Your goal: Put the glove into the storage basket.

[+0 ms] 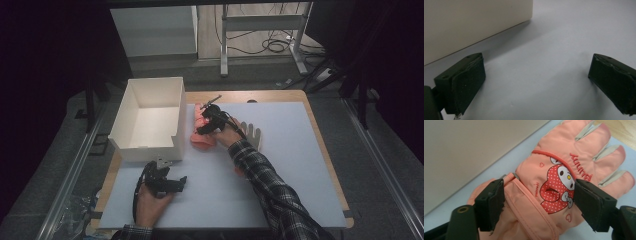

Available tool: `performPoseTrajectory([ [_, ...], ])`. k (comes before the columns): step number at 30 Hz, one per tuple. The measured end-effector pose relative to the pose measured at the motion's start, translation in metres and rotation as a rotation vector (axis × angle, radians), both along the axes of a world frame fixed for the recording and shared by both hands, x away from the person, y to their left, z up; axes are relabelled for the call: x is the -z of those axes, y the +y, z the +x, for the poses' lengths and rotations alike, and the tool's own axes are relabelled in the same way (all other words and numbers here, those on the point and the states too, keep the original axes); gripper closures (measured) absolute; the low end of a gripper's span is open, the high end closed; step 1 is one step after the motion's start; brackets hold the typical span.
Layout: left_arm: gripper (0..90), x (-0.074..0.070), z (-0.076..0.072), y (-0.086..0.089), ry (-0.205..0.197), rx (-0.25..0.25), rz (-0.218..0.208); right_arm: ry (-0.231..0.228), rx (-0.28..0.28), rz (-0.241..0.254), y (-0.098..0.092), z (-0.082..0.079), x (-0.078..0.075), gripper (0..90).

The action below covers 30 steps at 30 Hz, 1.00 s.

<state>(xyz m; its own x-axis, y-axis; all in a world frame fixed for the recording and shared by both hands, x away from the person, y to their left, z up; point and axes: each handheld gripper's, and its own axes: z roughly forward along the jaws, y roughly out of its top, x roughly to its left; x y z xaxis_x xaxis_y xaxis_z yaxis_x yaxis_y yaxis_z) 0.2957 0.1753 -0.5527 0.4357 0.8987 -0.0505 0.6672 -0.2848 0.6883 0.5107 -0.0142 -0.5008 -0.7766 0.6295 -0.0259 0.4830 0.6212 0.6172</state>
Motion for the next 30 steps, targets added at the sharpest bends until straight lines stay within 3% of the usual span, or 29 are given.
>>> performPoseTrajectory([
  [3,1.1,0.000,0.000,0.000,0.000,0.001,0.001,0.005,0.006,-0.019,0.001,0.000,0.002,33.4],
  [5,1.1,0.000,0.000,0.000,0.000,0.000,0.001,0.024,0.014,-0.022,0.001,-0.001,0.006,44.7],
  [6,1.1,0.000,0.000,0.000,0.000,0.000,0.001,0.024,0.014,-0.022,0.001,-0.001,0.006,44.7],
  [7,1.1,0.000,0.000,0.000,-0.001,0.000,0.000,0.029,0.019,-0.017,0.000,-0.001,0.006,48.7],
  [8,1.1,0.000,0.000,0.000,-0.001,0.000,0.001,0.033,0.036,-0.014,-0.001,-0.001,0.007,58.4],
  [12,1.1,0.000,0.000,0.000,-0.001,0.000,0.001,0.010,0.036,-0.043,0.002,-0.004,0.005,69.7],
  [17,1.1,0.000,0.000,0.000,0.000,0.001,0.001,-0.022,0.027,-0.036,0.000,-0.009,0.002,73.6],
  [22,1.1,0.000,0.000,0.000,0.000,0.000,0.000,-0.016,0.026,-0.012,-0.004,-0.011,-0.003,74.2],
  [30,1.2,0.000,0.000,0.000,-0.001,0.003,0.005,-0.027,-0.001,0.030,-0.015,-0.023,-0.029,74.8],
])
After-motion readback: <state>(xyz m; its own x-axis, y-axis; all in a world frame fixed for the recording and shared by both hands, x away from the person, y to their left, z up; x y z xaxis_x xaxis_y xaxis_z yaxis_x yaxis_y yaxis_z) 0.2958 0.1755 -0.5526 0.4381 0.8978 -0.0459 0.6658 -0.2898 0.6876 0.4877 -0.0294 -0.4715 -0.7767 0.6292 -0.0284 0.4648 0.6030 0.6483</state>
